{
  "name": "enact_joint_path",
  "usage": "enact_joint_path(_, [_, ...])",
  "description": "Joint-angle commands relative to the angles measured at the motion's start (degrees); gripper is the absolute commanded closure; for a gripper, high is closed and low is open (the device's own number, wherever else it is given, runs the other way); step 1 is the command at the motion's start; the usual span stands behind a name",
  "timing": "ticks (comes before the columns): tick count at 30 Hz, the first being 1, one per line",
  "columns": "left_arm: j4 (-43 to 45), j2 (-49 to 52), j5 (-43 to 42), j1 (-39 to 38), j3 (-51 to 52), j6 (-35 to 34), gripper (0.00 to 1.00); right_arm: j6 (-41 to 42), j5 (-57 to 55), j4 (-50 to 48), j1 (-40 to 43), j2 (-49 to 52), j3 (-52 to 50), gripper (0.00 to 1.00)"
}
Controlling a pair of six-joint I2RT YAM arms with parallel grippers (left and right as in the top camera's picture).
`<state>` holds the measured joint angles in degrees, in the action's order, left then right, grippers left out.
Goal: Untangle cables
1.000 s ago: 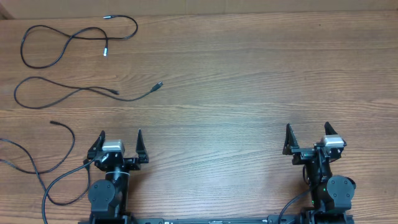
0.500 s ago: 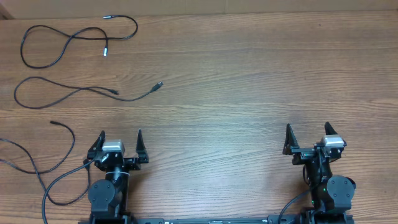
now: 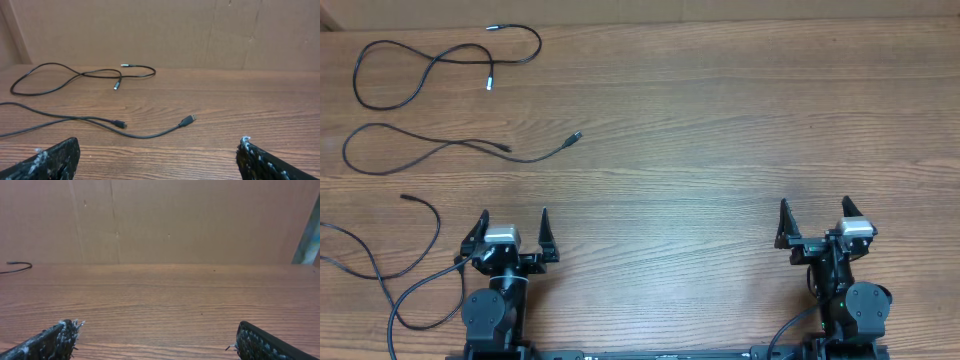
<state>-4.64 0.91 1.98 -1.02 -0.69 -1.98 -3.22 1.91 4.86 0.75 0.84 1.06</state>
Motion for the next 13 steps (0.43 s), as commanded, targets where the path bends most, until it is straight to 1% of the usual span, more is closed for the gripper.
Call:
enact_joint_path(1, [0.3, -0.7, -0.5, 0.3, 0.4, 0.1, 0.0, 0.2, -0.8, -0.1, 0.2, -0.7, -0.6, 0.0])
enact_joint_path(13, [0.3, -0.7, -0.5, 0.3, 0.4, 0.1, 0.01, 0.2, -0.8, -0.1, 0.2, -0.7, -0.6, 0.0])
